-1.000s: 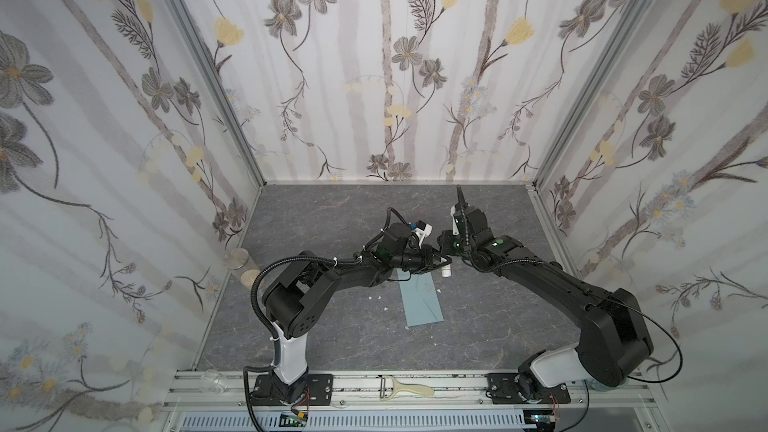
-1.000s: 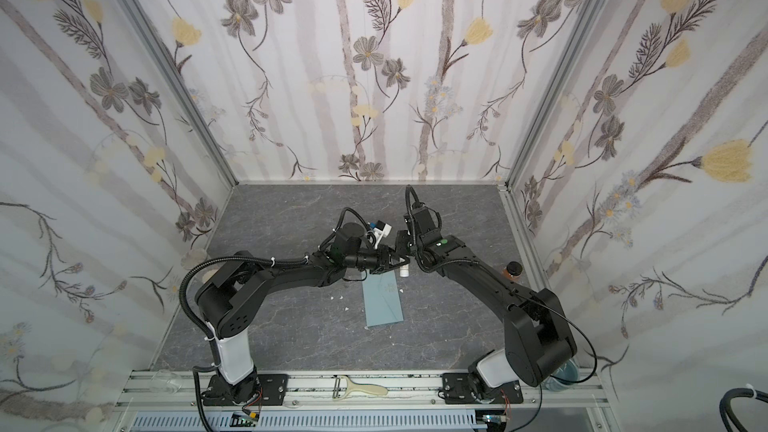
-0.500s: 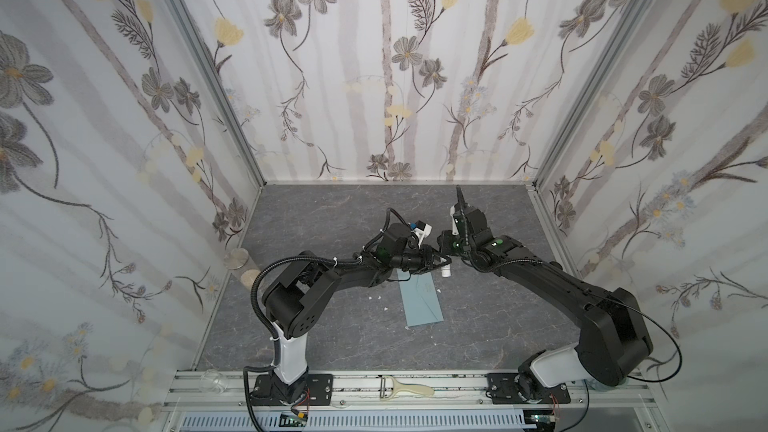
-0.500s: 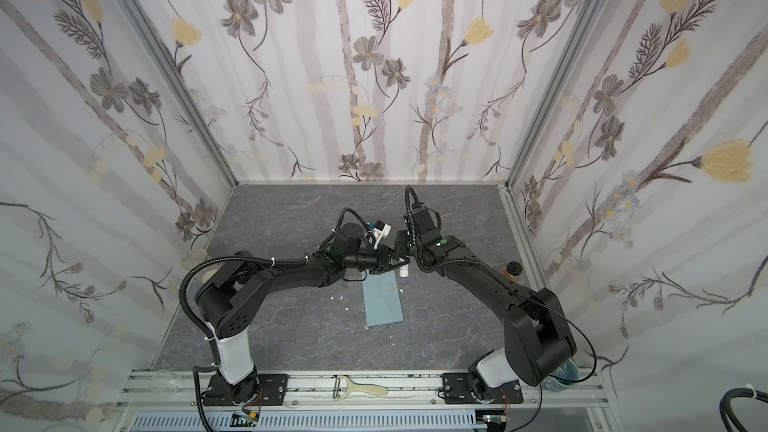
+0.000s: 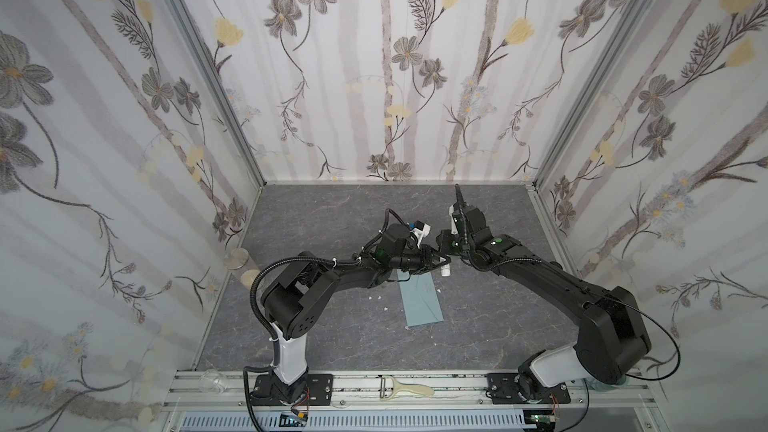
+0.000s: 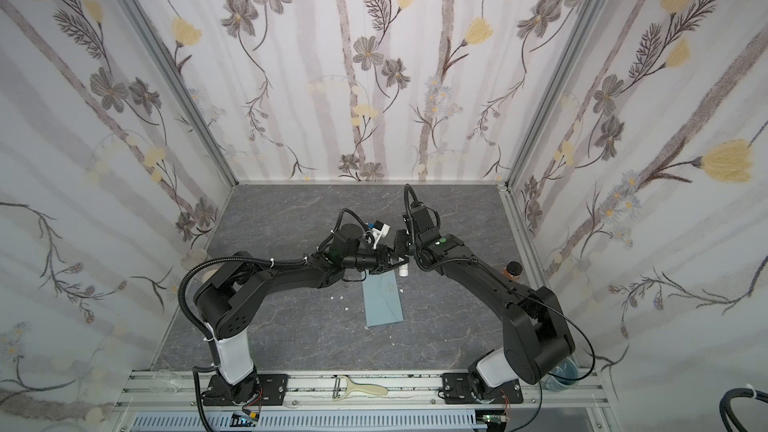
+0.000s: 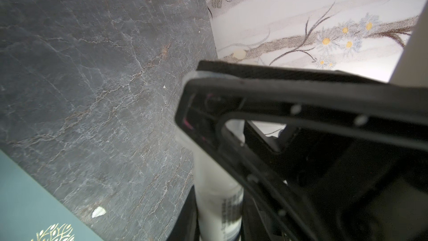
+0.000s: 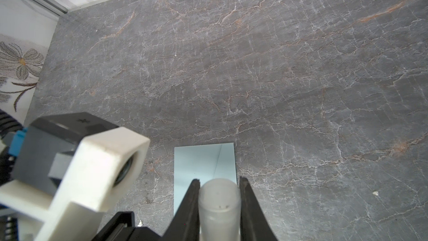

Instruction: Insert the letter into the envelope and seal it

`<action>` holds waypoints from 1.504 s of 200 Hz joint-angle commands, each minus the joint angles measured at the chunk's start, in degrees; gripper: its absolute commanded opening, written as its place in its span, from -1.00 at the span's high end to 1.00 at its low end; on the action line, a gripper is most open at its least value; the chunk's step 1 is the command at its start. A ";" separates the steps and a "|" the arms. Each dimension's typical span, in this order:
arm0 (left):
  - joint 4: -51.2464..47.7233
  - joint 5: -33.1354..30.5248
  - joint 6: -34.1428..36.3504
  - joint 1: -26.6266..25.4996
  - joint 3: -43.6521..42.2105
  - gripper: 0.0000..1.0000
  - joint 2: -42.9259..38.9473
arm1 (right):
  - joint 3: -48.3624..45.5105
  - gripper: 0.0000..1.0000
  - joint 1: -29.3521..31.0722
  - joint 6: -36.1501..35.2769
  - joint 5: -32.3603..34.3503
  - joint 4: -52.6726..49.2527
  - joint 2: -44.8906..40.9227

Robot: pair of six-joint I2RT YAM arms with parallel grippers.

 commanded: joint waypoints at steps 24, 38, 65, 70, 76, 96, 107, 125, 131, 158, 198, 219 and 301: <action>3.03 0.45 -0.17 0.00 -0.91 1.00 -1.64 | 1.04 0.52 -0.05 0.52 -0.24 -0.45 0.97; 3.03 0.75 -0.02 -0.15 -1.21 1.00 -1.85 | 1.23 0.51 0.00 0.52 -0.37 -0.28 1.21; 3.11 0.94 0.16 -0.45 -1.82 1.00 -2.33 | 1.50 0.51 -0.03 0.79 -0.52 -0.06 1.60; 3.11 0.96 0.18 -0.44 -1.91 1.00 -2.43 | 1.55 0.51 -0.03 0.87 -0.46 -0.07 1.61; 3.10 0.88 0.10 -0.44 -2.08 1.00 -2.56 | 1.59 0.51 0.00 0.86 -0.46 -0.09 1.61; 3.11 0.62 0.00 -0.45 -2.59 1.00 -2.69 | 1.85 0.51 -0.10 0.86 -0.34 -0.08 1.52; 3.10 0.41 -0.16 -0.45 -2.77 1.00 -2.75 | 1.85 0.51 -0.13 0.89 -0.28 -0.10 1.35; 3.11 -0.26 -0.35 -0.28 -2.88 1.00 -2.77 | 1.85 0.51 -0.15 0.99 -0.28 -0.18 0.84; 3.11 -0.36 -0.35 -0.18 -2.82 1.00 -2.76 | 1.77 0.51 -0.22 1.04 -0.35 -0.25 0.62; 3.11 -0.14 -0.35 0.13 -2.23 1.00 -2.35 | 1.50 0.51 -0.24 1.06 -0.46 -0.54 -0.14; 3.06 0.49 -0.52 0.14 -1.74 1.00 -1.80 | 1.16 0.50 -0.23 1.54 -0.87 -0.37 -0.83; 3.11 0.77 -0.44 0.16 -1.41 1.00 -1.52 | 1.06 0.51 -0.22 1.59 -1.16 -0.23 -0.85; 3.11 1.07 -0.44 0.22 -0.25 1.00 -0.33 | 0.36 0.51 -0.22 1.96 -1.76 0.08 -1.64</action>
